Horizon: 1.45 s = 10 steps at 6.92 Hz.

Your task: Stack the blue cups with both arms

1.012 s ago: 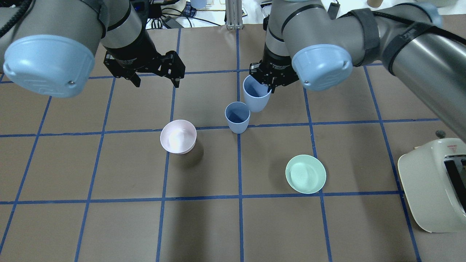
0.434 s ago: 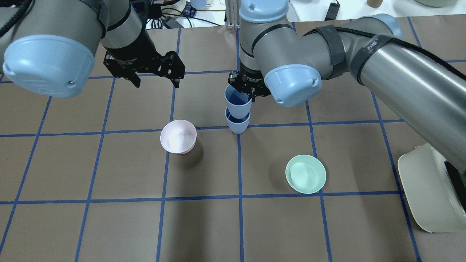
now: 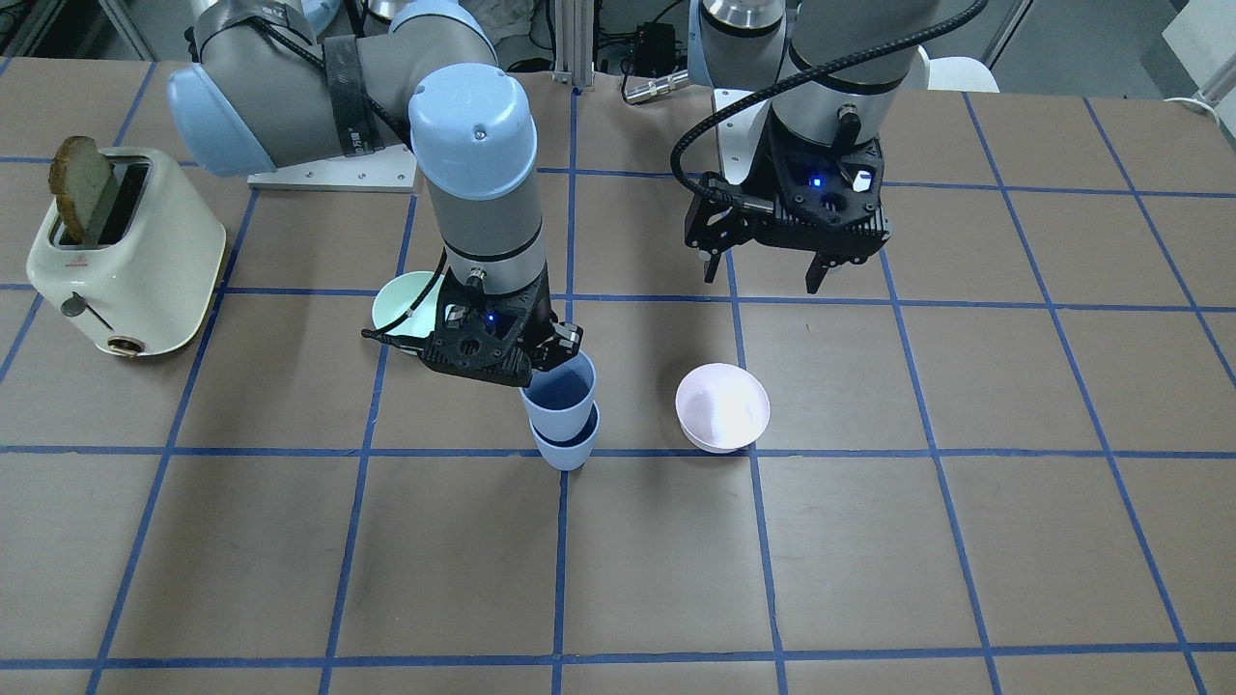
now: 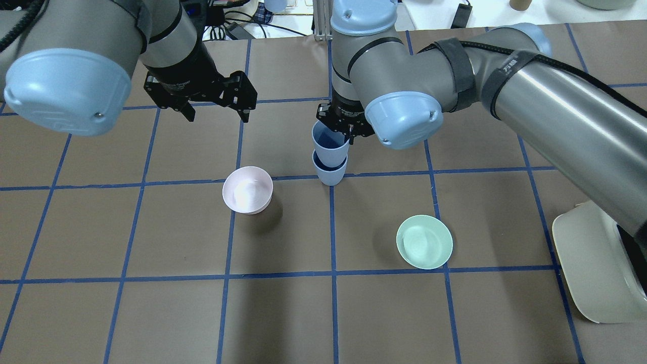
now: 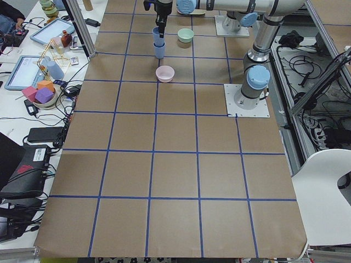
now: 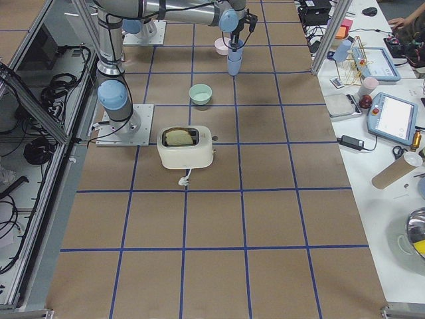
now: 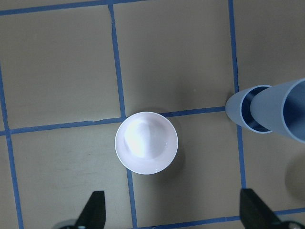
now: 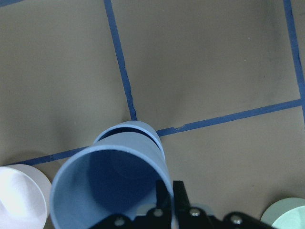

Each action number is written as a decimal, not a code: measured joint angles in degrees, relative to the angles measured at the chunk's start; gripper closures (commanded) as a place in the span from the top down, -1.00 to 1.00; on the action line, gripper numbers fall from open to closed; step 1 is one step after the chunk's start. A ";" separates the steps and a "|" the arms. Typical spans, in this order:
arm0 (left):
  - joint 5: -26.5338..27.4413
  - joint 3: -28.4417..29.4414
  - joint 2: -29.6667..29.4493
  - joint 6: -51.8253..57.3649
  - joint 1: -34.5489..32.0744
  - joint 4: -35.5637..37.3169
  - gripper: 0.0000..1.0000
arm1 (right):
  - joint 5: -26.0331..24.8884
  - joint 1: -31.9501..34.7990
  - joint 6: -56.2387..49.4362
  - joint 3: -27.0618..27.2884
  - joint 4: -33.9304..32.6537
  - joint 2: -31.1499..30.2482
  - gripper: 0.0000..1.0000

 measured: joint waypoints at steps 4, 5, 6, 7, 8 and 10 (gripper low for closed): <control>-0.02 0.00 0.04 0.00 -0.04 0.00 1.00 | -0.94 -4.68 -8.14 -3.76 2.54 -0.29 1.00; -0.01 0.00 0.04 0.00 -0.04 0.00 1.00 | -1.66 -9.17 -14.54 -4.99 5.76 -0.92 1.00; 0.01 0.00 0.05 0.00 -0.05 0.00 1.00 | -2.35 -13.75 -22.97 -5.42 9.34 -2.63 1.00; 0.01 0.00 0.08 0.00 -0.03 -0.02 1.00 | -2.62 -17.32 -30.65 -5.48 13.29 -6.07 1.00; 0.04 0.03 0.17 0.00 0.00 -0.15 1.00 | -2.38 -18.78 -34.36 -5.57 16.53 -9.95 1.00; 0.18 0.60 0.74 -0.13 0.09 -2.90 1.00 | -1.18 -18.66 -36.75 -5.58 21.57 -15.80 1.00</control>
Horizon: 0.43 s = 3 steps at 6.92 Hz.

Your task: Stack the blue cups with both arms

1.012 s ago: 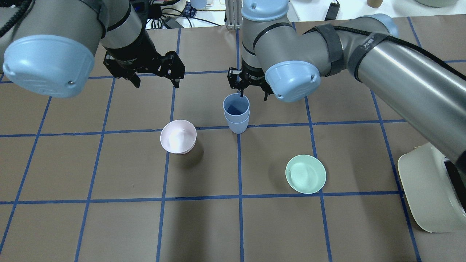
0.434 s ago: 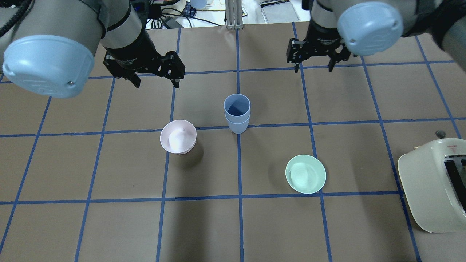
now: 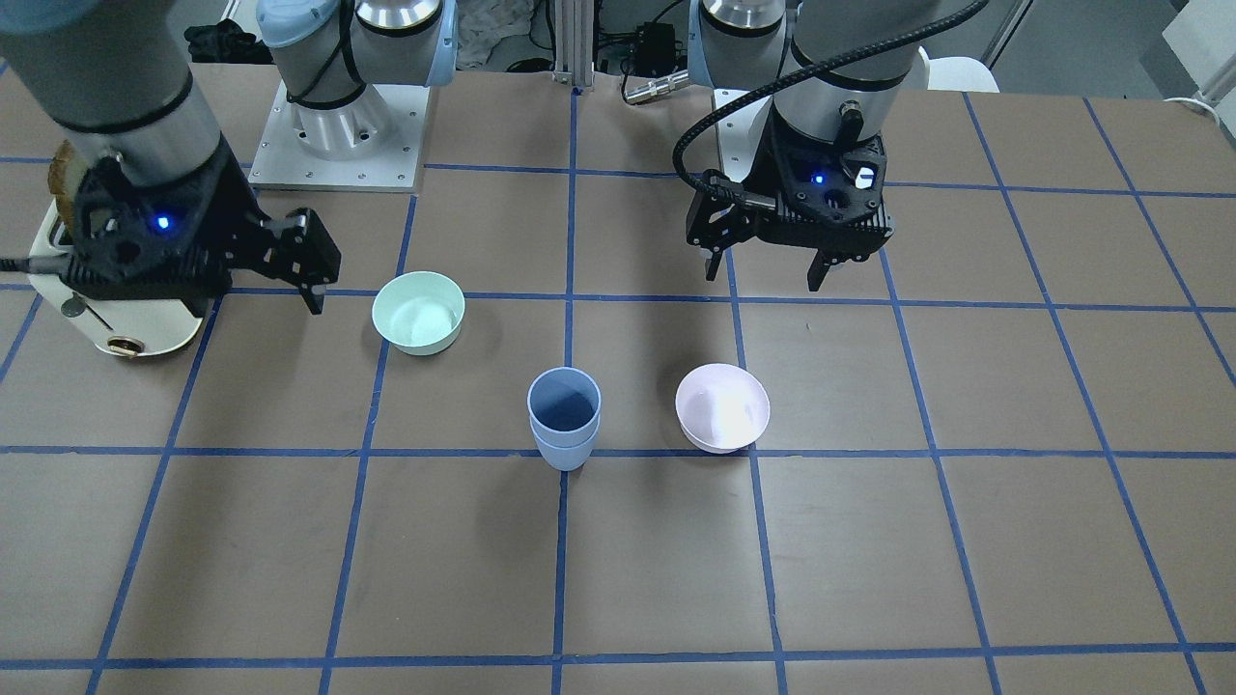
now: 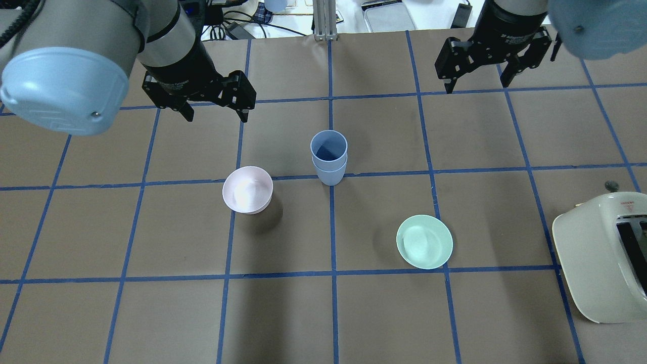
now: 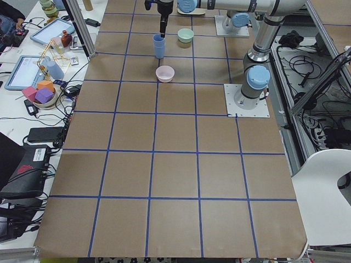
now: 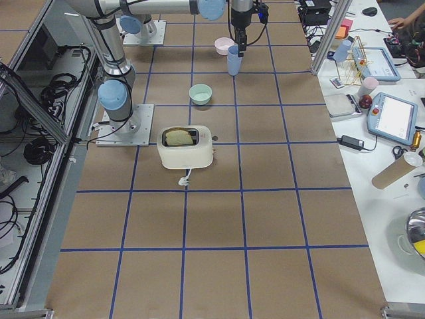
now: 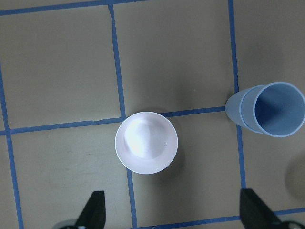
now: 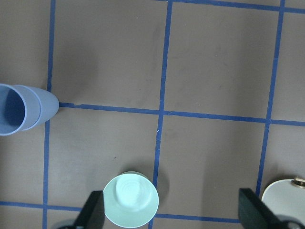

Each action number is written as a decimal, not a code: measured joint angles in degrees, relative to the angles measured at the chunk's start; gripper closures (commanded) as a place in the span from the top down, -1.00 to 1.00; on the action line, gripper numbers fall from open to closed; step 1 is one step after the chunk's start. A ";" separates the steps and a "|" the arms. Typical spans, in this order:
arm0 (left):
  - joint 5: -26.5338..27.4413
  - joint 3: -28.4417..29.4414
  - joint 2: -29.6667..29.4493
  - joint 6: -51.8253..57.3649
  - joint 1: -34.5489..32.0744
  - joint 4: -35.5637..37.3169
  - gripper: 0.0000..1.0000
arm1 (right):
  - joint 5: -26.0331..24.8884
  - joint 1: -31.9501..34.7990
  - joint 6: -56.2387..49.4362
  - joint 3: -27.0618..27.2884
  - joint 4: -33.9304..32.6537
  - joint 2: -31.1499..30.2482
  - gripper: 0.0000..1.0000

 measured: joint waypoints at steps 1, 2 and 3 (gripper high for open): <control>0.02 0.16 0.36 -0.13 0.02 -1.11 1.00 | -0.09 0.73 -0.31 0.36 0.54 -1.19 1.00; -0.01 0.18 0.53 -0.19 0.03 -1.55 1.00 | -0.23 0.96 -0.40 0.57 0.45 -1.49 1.00; -0.02 0.19 0.59 -0.21 0.03 -1.69 1.00 | -0.31 0.98 -0.36 0.61 0.23 -1.50 1.00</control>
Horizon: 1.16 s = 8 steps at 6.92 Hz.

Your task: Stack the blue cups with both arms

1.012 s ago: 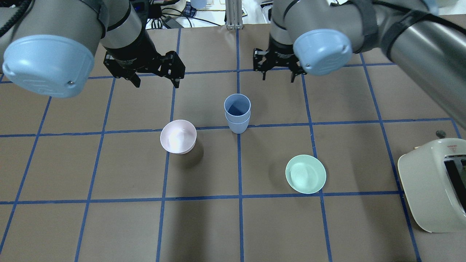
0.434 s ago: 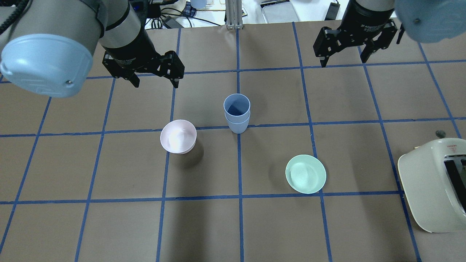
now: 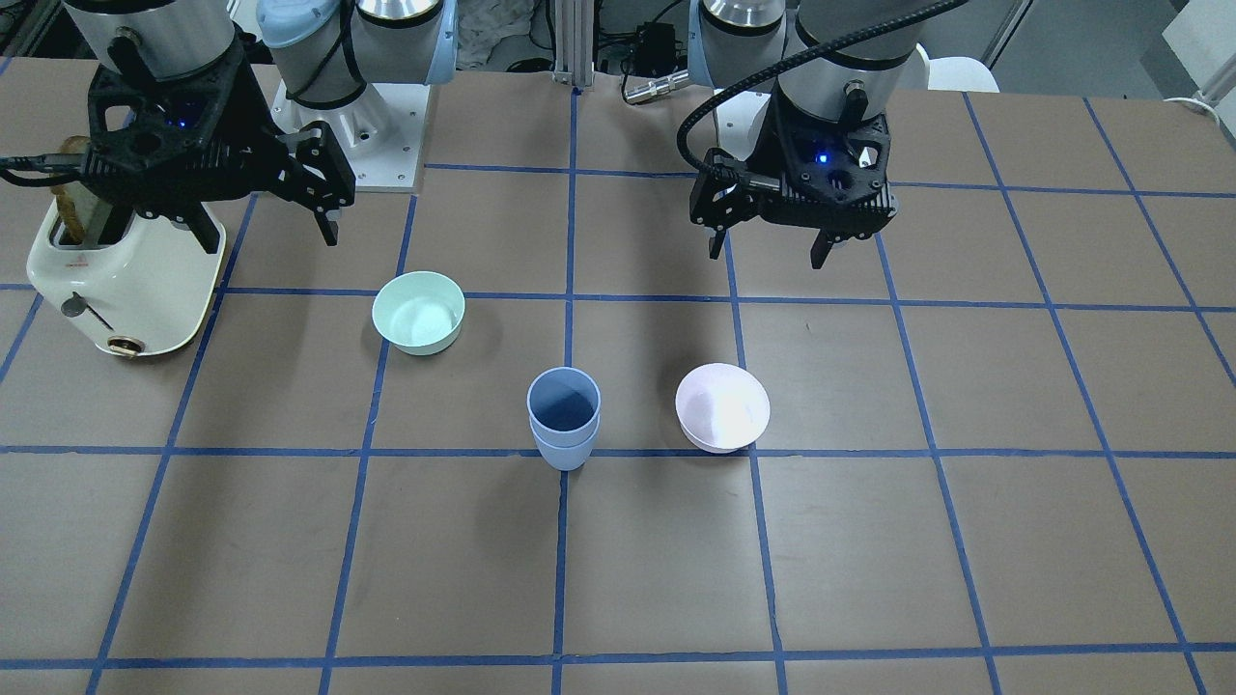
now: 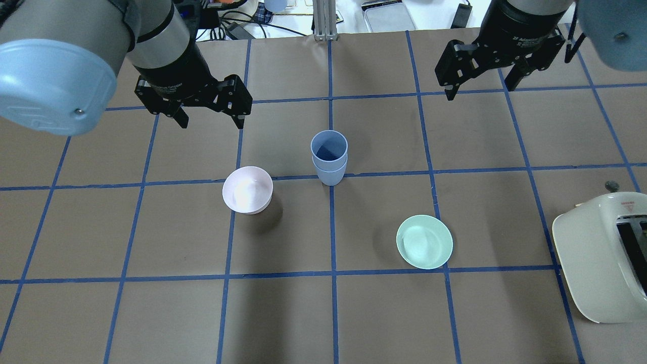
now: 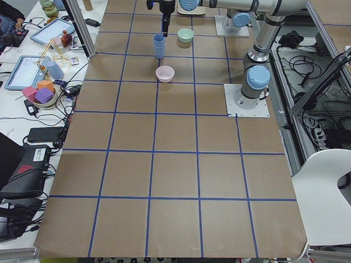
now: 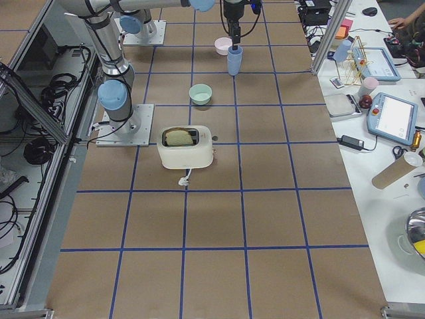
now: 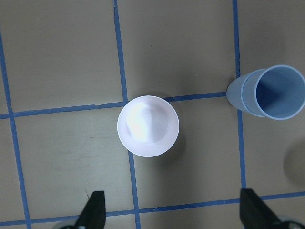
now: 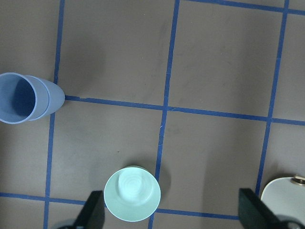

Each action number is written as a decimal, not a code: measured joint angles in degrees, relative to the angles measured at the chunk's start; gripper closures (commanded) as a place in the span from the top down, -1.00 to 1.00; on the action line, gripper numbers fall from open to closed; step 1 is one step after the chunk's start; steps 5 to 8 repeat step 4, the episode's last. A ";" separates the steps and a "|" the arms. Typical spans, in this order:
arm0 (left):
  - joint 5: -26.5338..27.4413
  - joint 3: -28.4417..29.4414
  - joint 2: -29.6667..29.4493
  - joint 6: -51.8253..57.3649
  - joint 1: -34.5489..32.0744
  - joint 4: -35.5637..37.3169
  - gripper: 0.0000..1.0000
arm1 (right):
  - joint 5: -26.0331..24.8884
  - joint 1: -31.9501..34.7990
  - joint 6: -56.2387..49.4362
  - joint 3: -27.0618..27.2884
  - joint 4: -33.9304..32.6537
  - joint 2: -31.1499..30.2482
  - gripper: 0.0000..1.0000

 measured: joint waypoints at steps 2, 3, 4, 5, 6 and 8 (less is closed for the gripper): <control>-0.01 -0.01 0.04 -0.01 0.00 -0.02 1.00 | -0.27 0.01 0.27 -0.13 -0.18 0.01 1.00; -0.01 -0.05 0.04 -0.01 0.00 -0.04 1.00 | -0.33 -0.03 0.39 -0.17 -0.15 0.01 1.00; -0.01 -0.08 0.07 -0.01 0.00 -0.08 1.00 | -0.35 -0.08 0.57 -0.24 -0.17 0.01 1.00; -0.01 -0.08 0.07 -0.01 0.00 -0.08 1.00 | -0.35 -0.08 0.57 -0.24 -0.17 0.01 1.00; -0.01 -0.08 0.07 -0.01 0.00 -0.08 1.00 | -0.35 -0.08 0.57 -0.24 -0.17 0.01 1.00; -0.01 -0.08 0.07 -0.01 0.00 -0.08 1.00 | -0.35 -0.08 0.57 -0.24 -0.17 0.01 1.00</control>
